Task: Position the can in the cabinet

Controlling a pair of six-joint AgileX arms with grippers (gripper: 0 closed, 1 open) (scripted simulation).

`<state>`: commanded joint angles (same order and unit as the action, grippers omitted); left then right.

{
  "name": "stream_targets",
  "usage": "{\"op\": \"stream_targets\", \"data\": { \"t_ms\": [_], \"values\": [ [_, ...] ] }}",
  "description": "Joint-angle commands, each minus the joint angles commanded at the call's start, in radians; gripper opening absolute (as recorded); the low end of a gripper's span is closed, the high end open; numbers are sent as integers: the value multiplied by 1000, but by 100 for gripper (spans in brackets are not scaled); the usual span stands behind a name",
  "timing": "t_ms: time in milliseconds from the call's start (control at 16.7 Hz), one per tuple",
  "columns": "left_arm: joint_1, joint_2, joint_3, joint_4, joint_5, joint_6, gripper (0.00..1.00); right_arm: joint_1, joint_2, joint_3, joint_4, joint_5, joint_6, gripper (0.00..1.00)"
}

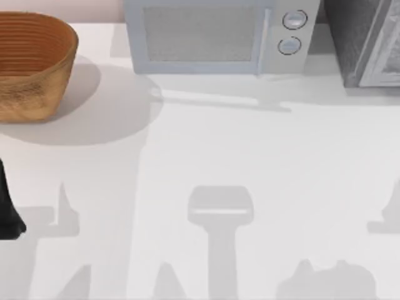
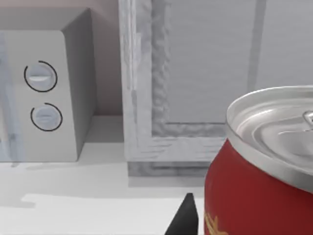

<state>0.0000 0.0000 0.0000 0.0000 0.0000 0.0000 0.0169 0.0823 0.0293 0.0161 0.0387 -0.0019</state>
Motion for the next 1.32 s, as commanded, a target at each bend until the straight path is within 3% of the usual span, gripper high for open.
{"op": "stream_targets", "data": {
  "t_ms": [720,960,1320],
  "values": [
    [0,0,0,0,0,0,100,-4,-31,36,-26,-32,8,0],
    [0,0,0,0,0,0,100,22,141,257,-77,-8,12,0],
    [0,0,0,0,0,0,100,73,541,766,-208,53,13,0]
  ]
}}
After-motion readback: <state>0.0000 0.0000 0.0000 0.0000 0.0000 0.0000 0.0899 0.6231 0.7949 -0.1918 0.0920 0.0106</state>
